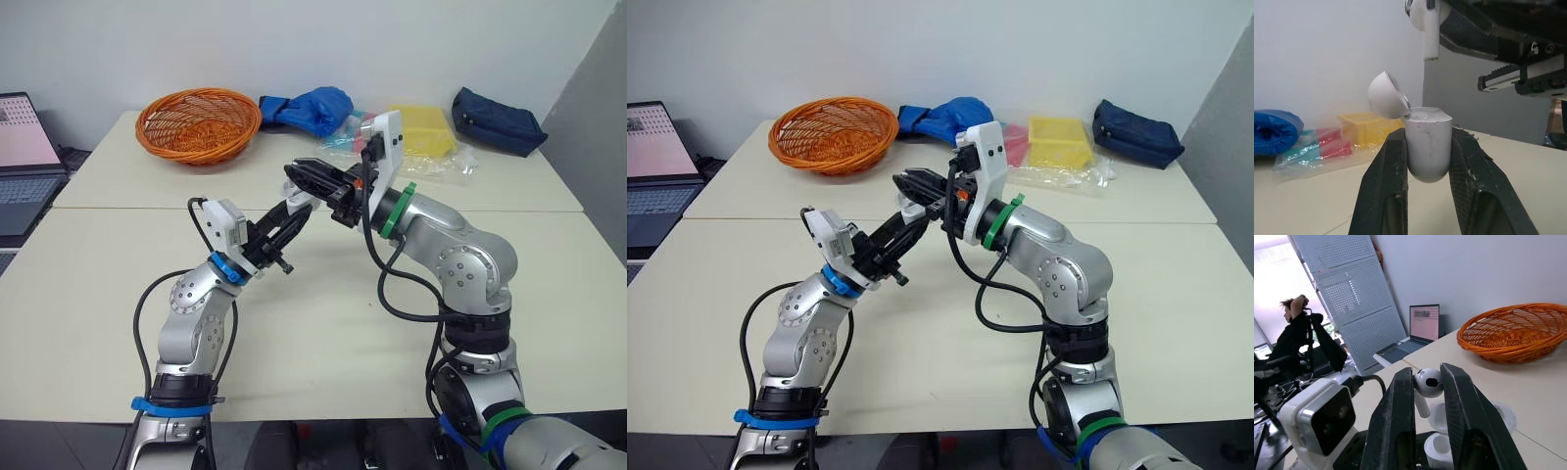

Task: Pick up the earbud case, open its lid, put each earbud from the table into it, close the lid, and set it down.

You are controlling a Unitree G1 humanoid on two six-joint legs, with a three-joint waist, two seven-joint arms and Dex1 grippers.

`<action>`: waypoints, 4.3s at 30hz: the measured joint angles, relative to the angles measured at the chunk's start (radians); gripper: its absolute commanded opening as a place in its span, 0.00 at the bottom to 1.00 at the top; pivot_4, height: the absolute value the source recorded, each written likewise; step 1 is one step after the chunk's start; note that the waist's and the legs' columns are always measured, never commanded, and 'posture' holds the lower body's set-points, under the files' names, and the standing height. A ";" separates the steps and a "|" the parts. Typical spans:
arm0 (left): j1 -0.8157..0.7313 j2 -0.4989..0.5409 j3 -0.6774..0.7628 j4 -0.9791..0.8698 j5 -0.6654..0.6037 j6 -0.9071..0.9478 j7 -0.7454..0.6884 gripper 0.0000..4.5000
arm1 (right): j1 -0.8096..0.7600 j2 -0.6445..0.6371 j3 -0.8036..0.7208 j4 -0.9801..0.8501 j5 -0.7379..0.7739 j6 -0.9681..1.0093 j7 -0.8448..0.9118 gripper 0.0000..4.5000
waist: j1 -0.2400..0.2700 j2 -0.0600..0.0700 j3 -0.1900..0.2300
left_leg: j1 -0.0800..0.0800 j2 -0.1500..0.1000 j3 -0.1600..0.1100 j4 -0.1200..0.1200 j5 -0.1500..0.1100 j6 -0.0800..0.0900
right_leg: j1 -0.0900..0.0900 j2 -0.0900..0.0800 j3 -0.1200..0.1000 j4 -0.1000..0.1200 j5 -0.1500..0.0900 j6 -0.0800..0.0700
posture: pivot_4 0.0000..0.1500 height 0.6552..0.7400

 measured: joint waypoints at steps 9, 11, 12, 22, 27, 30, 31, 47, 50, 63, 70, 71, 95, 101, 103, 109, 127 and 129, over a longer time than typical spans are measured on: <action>-0.004 -0.003 -0.005 0.031 0.001 -0.008 -0.014 0.17 | 0.054 -0.081 0.092 0.005 -0.036 -0.060 0.002 0.09 | -0.005 0.000 0.000 | 0.001 0.003 -0.001 -0.001 0.000 0.000 | 0.000 0.005 0.001 0.001 0.000 -0.002 | 1.00 1.00; -0.004 -0.003 -0.007 0.038 0.003 -0.013 -0.019 0.17 | 0.062 -0.094 0.103 0.006 -0.038 -0.077 0.010 0.09 | -0.005 0.000 0.000 | 0.001 0.003 -0.001 -0.001 0.000 0.000 | 0.000 0.005 0.001 0.001 0.000 -0.002 | 1.00 1.00; -0.004 -0.002 -0.007 0.039 0.003 -0.015 -0.023 0.17 | 0.065 -0.097 0.107 0.006 -0.038 -0.085 0.014 0.09 | -0.005 0.000 0.000 | 0.001 0.003 -0.001 -0.001 0.000 0.000 | 0.000 0.005 0.001 0.001 0.000 -0.002 | 1.00 1.00; -0.005 -0.001 -0.006 0.040 0.003 -0.024 -0.031 0.17 | 0.071 -0.063 0.115 0.014 -0.033 -0.096 -0.001 0.09 | -0.004 0.000 0.000 | 0.001 0.003 -0.001 -0.001 0.000 0.000 | 0.000 0.005 0.001 0.001 0.000 -0.002 | 1.00 1.00; -0.005 -0.001 -0.006 0.043 0.004 -0.024 -0.032 0.17 | 0.078 -0.063 0.131 0.021 -0.036 -0.100 -0.005 0.09 | -0.005 0.000 0.000 | 0.001 0.003 -0.001 -0.001 0.000 0.000 | 0.000 0.005 0.001 0.000 0.000 -0.002 | 1.00 1.00; -0.005 0.000 -0.006 0.043 0.004 -0.024 -0.032 0.17 | 0.078 -0.070 0.134 0.023 -0.037 -0.105 -0.004 0.09 | -0.005 0.000 0.000 | 0.001 0.003 -0.001 -0.001 0.000 0.000 | 0.000 0.005 0.001 0.000 0.000 -0.002 | 1.00 1.00; -0.005 0.001 -0.006 0.043 0.004 -0.024 -0.033 0.17 | 0.078 -0.076 0.138 0.023 -0.039 -0.109 -0.003 0.09 | -0.005 0.000 0.000 | 0.001 0.003 -0.001 -0.001 0.000 0.000 | 0.000 0.005 0.001 0.000 0.000 -0.002 | 1.00 1.00; -0.019 0.008 -0.001 0.071 0.013 -0.026 -0.044 0.17 | 0.110 -0.118 0.120 0.014 0.005 -0.157 0.023 0.79 | -0.004 0.000 0.000 | 0.001 0.003 -0.001 -0.001 0.000 0.000 | 0.000 0.005 0.001 0.000 0.000 -0.002 | 1.00 1.00; -0.019 0.008 0.000 0.070 0.013 -0.026 -0.051 0.17 | 0.109 -0.194 0.049 -0.049 0.095 -0.127 0.073 0.79 | -0.002 0.000 0.000 | 0.000 0.002 -0.001 -0.001 0.000 0.000 | 0.000 0.004 0.000 -0.001 0.000 -0.002 | 1.00 1.00; -0.001 0.020 0.009 0.066 0.010 -0.026 -0.057 0.17 | 0.148 -0.702 0.005 0.405 -0.113 -0.294 0.290 0.98 | -0.005 0.000 0.000 | 0.002 0.002 0.001 -0.003 0.000 0.001 | 0.000 0.004 0.003 -0.003 0.000 -0.002 | 1.00 1.00; 0.003 0.020 0.007 0.052 0.010 -0.024 -0.053 0.17 | 0.142 -0.669 0.096 0.678 -0.290 -0.482 0.307 0.98 | -0.008 0.000 0.001 | 0.001 0.002 0.002 -0.003 0.000 0.001 | -0.001 0.005 0.003 -0.002 0.000 -0.002 | 1.00 1.00; 0.003 0.020 0.005 0.052 0.010 -0.024 -0.053 0.17 | 0.130 -0.663 0.102 0.714 -0.309 -0.502 0.314 0.98 | -0.008 0.000 0.001 | 0.001 0.002 0.002 -0.003 0.000 0.001 | -0.001 0.005 0.003 -0.002 0.000 -0.002 | 1.00 1.00; 0.006 0.028 0.003 0.022 0.010 -0.019 -0.031 0.17 | -0.139 -0.583 0.104 1.380 -0.472 -0.783 0.420 0.29 | -0.005 0.000 0.000 | 0.003 0.001 0.002 -0.001 0.000 0.001 | 0.001 0.004 0.003 -0.001 0.000 -0.001 | 1.00 1.00; 0.006 0.028 0.002 0.022 0.010 -0.019 -0.031 0.17 | -0.159 -0.582 0.102 1.424 -0.503 -0.821 0.411 0.09 | -0.005 0.000 0.000 | 0.003 0.001 0.002 -0.001 0.000 0.001 | 0.001 0.004 0.003 -0.001 0.000 -0.001 | 1.00 1.00; 0.004 0.028 0.002 0.022 0.010 -0.019 -0.031 0.17 | -0.160 -0.583 0.096 1.430 -0.506 -0.825 0.413 0.09 | -0.005 0.000 0.000 | 0.003 0.001 0.002 -0.001 0.000 0.001 | 0.001 0.004 0.003 -0.001 0.000 -0.001 | 1.00 1.00; 0.009 0.028 0.002 0.018 0.010 -0.018 -0.030 0.17 | -0.051 -0.661 0.099 1.239 -0.499 -0.748 0.582 0.09 | 0.003 0.000 0.000 | 0.002 0.001 0.001 -0.002 0.000 0.001 | 0.001 0.003 0.003 -0.002 0.000 -0.001 | 1.00 1.00; 0.087 -0.008 -0.014 -0.010 0.011 -0.021 -0.009 0.17 | 0.498 -1.232 0.194 0.599 -0.637 -0.803 0.909 0.09 | -0.014 0.003 0.002 | 0.015 -0.003 0.004 0.001 -0.001 0.003 | 0.009 0.000 0.005 0.000 -0.001 -0.005 | 1.00 1.00; 0.087 -0.008 -0.014 -0.010 0.011 -0.021 -0.009 0.17 | 0.494 -1.231 0.194 0.617 -0.647 -0.816 0.902 0.09 | -0.013 0.003 0.002 | 0.017 -0.003 0.004 0.000 -0.001 0.003 | 0.012 -0.001 0.005 -0.002 -0.002 -0.005 | 1.00 1.00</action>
